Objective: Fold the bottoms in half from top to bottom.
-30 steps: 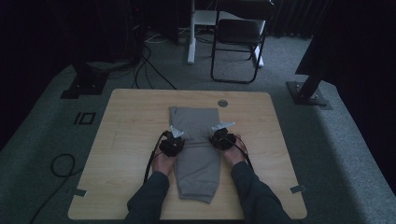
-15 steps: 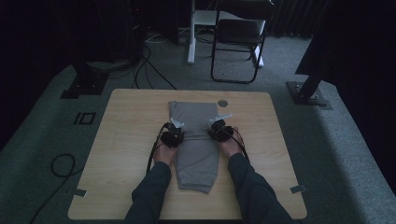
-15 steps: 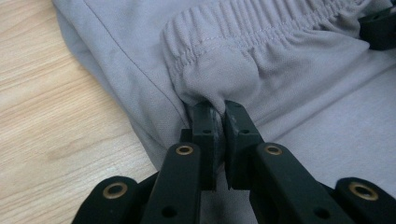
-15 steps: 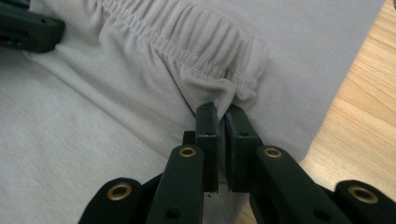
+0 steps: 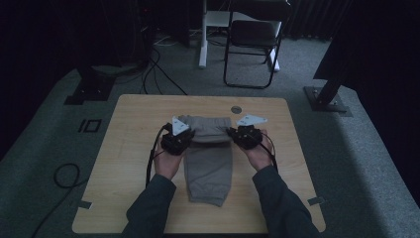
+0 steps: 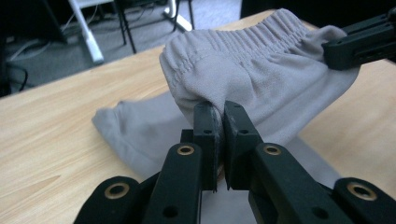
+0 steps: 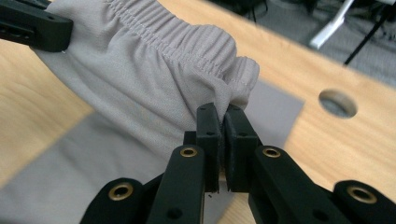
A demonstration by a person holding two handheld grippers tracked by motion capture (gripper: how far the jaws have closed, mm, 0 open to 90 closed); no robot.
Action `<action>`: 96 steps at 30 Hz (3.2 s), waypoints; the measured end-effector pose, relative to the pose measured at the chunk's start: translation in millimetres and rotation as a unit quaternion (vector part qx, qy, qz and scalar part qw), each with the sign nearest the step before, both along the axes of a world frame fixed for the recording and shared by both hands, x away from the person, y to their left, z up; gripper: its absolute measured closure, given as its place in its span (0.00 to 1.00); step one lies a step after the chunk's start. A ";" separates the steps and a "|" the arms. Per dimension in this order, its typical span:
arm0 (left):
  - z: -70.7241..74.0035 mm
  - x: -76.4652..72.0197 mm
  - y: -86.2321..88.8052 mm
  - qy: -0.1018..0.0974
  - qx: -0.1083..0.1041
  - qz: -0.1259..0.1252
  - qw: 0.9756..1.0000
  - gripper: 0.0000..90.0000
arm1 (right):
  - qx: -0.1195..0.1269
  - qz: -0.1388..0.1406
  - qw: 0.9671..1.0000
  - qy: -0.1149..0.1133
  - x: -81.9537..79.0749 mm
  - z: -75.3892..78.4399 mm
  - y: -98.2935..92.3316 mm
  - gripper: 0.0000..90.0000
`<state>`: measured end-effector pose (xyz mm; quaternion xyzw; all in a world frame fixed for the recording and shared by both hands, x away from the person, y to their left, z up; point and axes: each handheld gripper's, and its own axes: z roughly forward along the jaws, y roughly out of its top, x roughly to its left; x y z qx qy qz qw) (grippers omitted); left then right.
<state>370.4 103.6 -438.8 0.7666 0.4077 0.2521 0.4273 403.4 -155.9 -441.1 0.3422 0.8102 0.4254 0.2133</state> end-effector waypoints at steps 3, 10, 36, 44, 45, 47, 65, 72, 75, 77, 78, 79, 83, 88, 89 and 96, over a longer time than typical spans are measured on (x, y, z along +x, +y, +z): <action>-1.9 -21.7 1.8 -0.012 0.012 -0.011 1.000 0.95 | -0.005 0.021 1.000 -0.004 -25.9 -5.1 -1.5 0.96; -72.3 -53.4 9.1 0.050 0.012 -0.025 0.998 0.95 | -0.047 0.052 0.997 0.026 -60.9 -50.3 2.0 0.96; -81.5 -47.6 25.1 0.073 -0.024 -0.008 0.997 0.71 | -0.009 0.038 0.995 0.092 -62.5 -84.0 -10.7 0.64; -84.3 -12.5 22.5 0.104 -0.011 0.007 0.995 1.00 | 0.003 -0.012 0.993 0.114 -36.5 -88.2 -10.1 0.94; -87.9 -8.9 20.0 0.110 -0.006 0.008 0.994 1.00 | -0.003 -0.017 0.993 0.118 -32.9 -91.0 -7.8 0.94; -96.8 -3.3 15.4 0.124 0.008 0.008 0.992 1.00 | -0.009 -0.019 0.992 0.122 -27.9 -95.5 -4.2 0.94; -102.8 -15.2 10.5 0.122 -0.015 -0.027 0.992 0.87 | 0.015 0.009 0.991 0.134 -30.9 -100.2 -2.5 0.91; -100.7 -30.7 10.8 0.119 -0.029 -0.044 0.992 0.86 | 0.022 0.022 0.992 0.122 -40.5 -94.2 -5.5 0.90; -101.3 -35.7 11.8 0.119 -0.036 -0.049 0.991 0.85 | 0.039 0.030 0.990 0.130 -43.9 -93.3 -7.2 0.89; -101.3 -39.2 12.0 0.119 -0.039 -0.054 0.991 0.85 | 0.044 0.034 0.990 0.131 -45.1 -92.8 -8.0 0.89; -101.1 -40.9 11.7 0.119 -0.038 -0.056 0.991 0.85 | 0.046 0.036 0.990 0.131 -46.5 -92.2 -8.4 0.89; -101.0 -42.7 11.4 0.117 -0.038 -0.058 0.991 0.85 | 0.048 0.039 0.989 0.133 -48.1 -91.4 -8.8 0.88; -100.3 -48.1 10.5 0.119 -0.036 -0.067 0.990 0.84 | 0.046 0.054 0.989 0.129 -55.1 -88.8 -8.4 0.86; -101.2 -55.1 8.2 0.121 -0.034 -0.082 0.989 0.83 | 0.047 0.074 0.989 0.117 -60.4 -83.9 -6.5 0.84; -101.7 -55.9 7.8 0.121 -0.034 -0.084 0.989 0.83 | 0.044 0.072 0.990 0.113 -58.8 -82.6 -4.6 0.83; -100.5 -58.4 7.1 0.109 -0.028 -0.092 0.989 0.82 | 0.051 0.057 0.989 0.124 -43.0 -85.7 2.1 0.83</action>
